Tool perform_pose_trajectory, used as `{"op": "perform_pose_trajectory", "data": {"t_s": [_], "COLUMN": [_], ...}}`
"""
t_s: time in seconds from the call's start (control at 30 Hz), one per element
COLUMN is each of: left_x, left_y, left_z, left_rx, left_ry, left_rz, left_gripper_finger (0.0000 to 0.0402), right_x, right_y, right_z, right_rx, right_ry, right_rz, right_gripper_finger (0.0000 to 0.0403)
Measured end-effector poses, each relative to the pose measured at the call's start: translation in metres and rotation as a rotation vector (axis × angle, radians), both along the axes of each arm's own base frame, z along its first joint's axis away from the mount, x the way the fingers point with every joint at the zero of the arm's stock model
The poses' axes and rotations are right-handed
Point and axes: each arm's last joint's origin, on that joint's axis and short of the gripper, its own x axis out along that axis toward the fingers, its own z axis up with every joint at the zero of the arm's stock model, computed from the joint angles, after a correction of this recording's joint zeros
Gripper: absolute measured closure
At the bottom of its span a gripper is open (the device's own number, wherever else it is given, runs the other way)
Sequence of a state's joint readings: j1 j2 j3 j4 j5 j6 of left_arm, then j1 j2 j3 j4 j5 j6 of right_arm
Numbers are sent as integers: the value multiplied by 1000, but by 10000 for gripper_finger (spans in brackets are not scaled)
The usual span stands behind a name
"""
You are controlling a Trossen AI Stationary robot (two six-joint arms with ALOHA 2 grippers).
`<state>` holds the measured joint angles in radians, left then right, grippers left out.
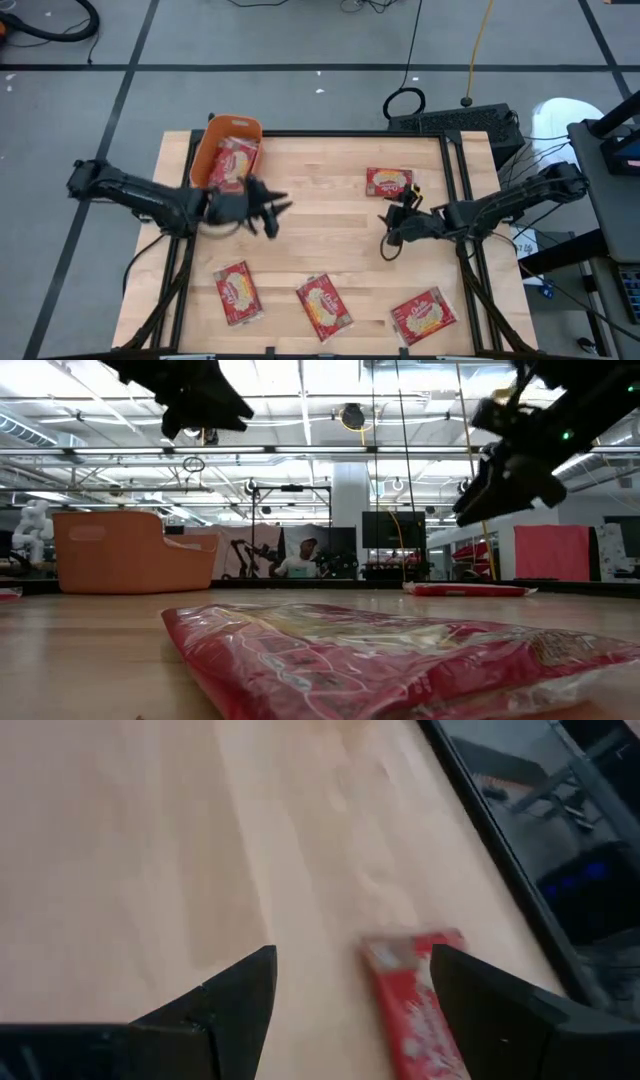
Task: Sort popcorn bags into baskets
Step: Put the red popcorn bag into the orange bin
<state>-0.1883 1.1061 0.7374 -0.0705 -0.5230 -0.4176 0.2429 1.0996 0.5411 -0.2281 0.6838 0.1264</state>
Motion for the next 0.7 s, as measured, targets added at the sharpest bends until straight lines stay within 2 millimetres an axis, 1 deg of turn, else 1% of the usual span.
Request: {"op": "perform_pose_trajectory", "data": {"t_s": [0.13, 0.2, 0.3, 0.47, 0.57, 0.7], "left_x": [7, 12, 20, 36, 44, 51], "left_y": [-36, -50, -66, -82, -86, -89], "left_z": [-18, -24, -36, -55, -67, -80], "left_rx": [43, 53, 62, 63, 52, 33], "left_ry": [-55, -77, -98, -131, -142, -156], "left_rz": [-28, -13, -18, -44, -42, -37], "left_gripper_finger": [266, 266, 266, 266, 266, 266], "right_x": [0, 1, 2, 0, 1, 3], "right_y": [-15, -25, -40, -63, -71, -81], "right_z": [-2, -2, -4, -11, -19, -31], "right_rx": [-67, -46, 13, 65, 101, 136], "right_ry": [84, 115, 136, 205, 260, 327], "right_rz": [2, 13, 8, -11, 18, 24], "right_gripper_finger": [147, 147, 147, 147, 151, 168]}}
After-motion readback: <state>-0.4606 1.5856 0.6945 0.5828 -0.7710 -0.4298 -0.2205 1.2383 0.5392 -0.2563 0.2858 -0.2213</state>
